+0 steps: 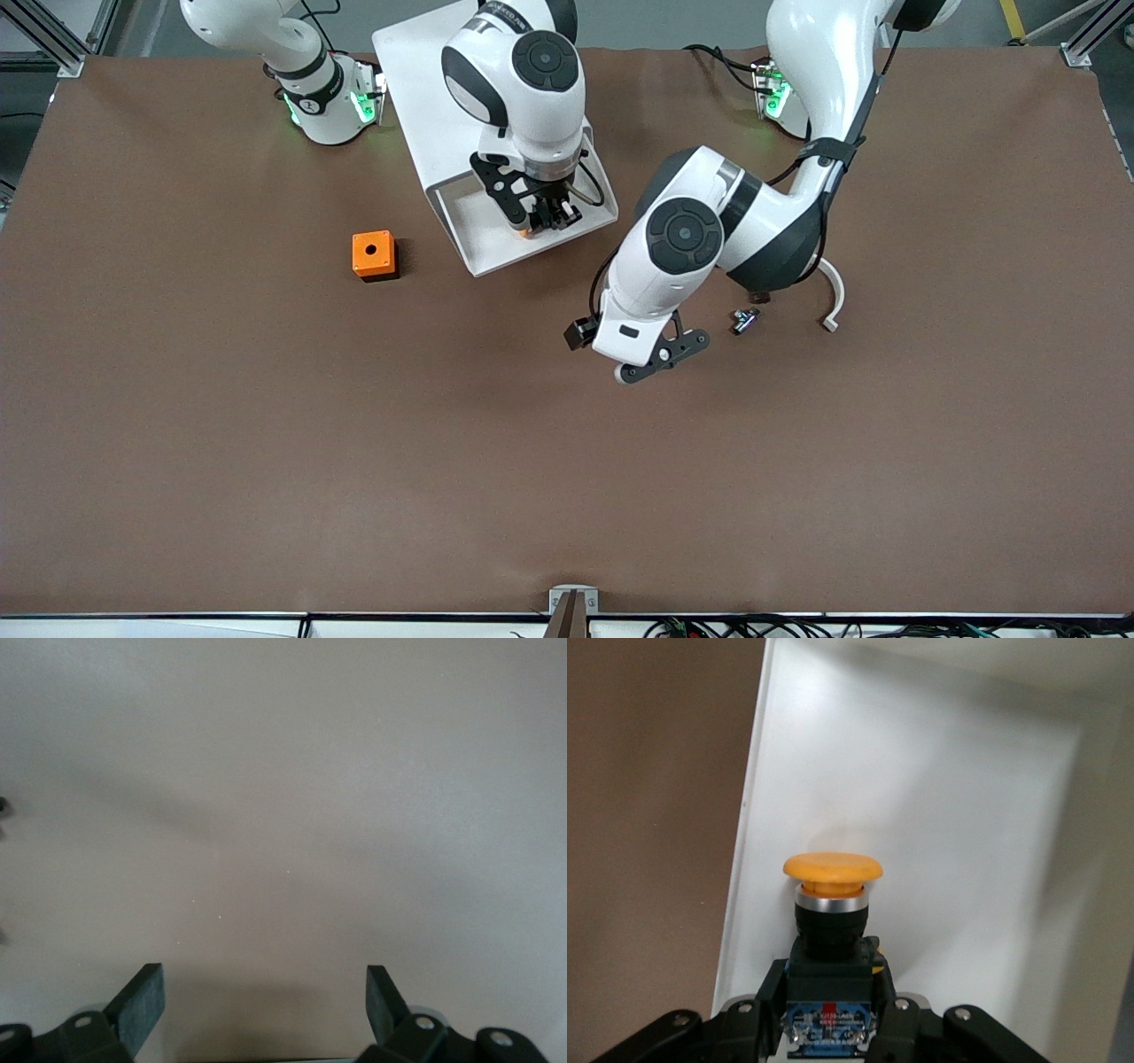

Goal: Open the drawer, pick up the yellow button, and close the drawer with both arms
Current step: 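Lift the yellow button out with the right gripper while the left gripper releases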

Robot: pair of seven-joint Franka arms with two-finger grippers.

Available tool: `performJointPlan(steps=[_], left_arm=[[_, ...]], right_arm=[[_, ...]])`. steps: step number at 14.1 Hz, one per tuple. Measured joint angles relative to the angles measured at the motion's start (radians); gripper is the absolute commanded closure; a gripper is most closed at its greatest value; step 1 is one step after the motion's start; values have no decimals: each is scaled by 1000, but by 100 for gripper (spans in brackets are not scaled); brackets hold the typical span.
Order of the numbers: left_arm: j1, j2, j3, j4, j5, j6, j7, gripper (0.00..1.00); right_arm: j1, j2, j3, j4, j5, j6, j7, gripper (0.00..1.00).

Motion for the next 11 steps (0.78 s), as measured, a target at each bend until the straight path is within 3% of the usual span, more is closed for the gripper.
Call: performJointPlan(steps=[4,11], left_arm=[[-25,2,0,-11,20,10,-29,0],[-65,9,0,-25,54,31,-99,0]], right_arm=[[-27,0,-18,71,-4,-19,-42,100],[-201,-40,-29,202,-9,-295,-528,100]])
